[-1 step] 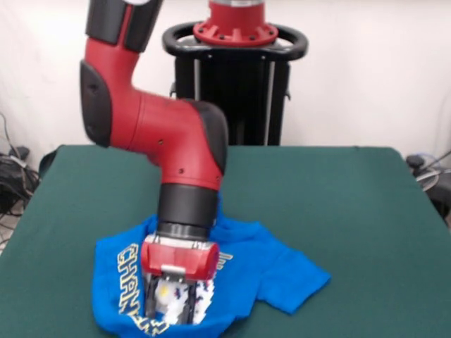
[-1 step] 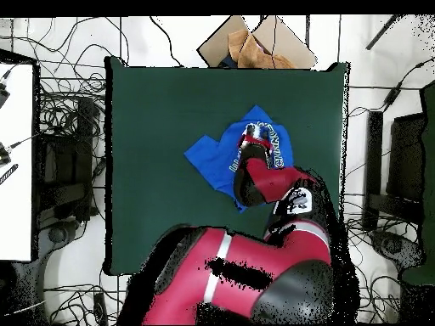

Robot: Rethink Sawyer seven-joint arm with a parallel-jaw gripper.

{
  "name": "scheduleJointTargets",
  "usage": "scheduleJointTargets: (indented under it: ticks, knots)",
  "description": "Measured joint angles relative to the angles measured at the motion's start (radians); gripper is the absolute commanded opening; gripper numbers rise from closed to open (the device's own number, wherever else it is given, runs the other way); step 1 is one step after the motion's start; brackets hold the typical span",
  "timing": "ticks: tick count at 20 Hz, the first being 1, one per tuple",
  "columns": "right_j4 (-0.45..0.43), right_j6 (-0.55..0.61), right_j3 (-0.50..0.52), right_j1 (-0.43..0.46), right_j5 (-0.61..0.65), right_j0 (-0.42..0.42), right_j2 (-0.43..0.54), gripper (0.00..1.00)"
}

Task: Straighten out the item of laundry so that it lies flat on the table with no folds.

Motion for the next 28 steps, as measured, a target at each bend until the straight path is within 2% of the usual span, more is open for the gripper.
scheduleJointTargets:
  ticks: [6, 10, 13, 16, 17, 19, 20, 24, 28]
  knots:
    - [0.016, 0.0, -0.008, -0.009, 0.024, -0.04, 0.055, 1.0]
    - [0.099, 0.0, 0.006, -0.049, 0.169, -0.071, 0.122, 1.0]
    - [0.2, 0.0, 0.006, -0.084, 0.361, -0.086, 0.163, 1.0]
    - [0.296, 0.0, 0.008, -0.118, 0.611, -0.092, 0.188, 1.0]
    - [0.325, 0.0, 0.012, -0.132, 0.736, -0.093, 0.196, 1.0]
    - [0.342, 0.0, 0.02, -0.142, 0.817, -0.095, 0.202, 1.0]
    - [0.354, 0.0, 0.038, -0.155, 0.909, -0.102, 0.216, 1.0]
    - [0.357, 0.0, 0.075, -0.169, 0.988, -0.124, 0.25, 1.0]
    - [0.357, 0.0, 0.118, -0.166, 0.984, -0.179, 0.306, 1.0]
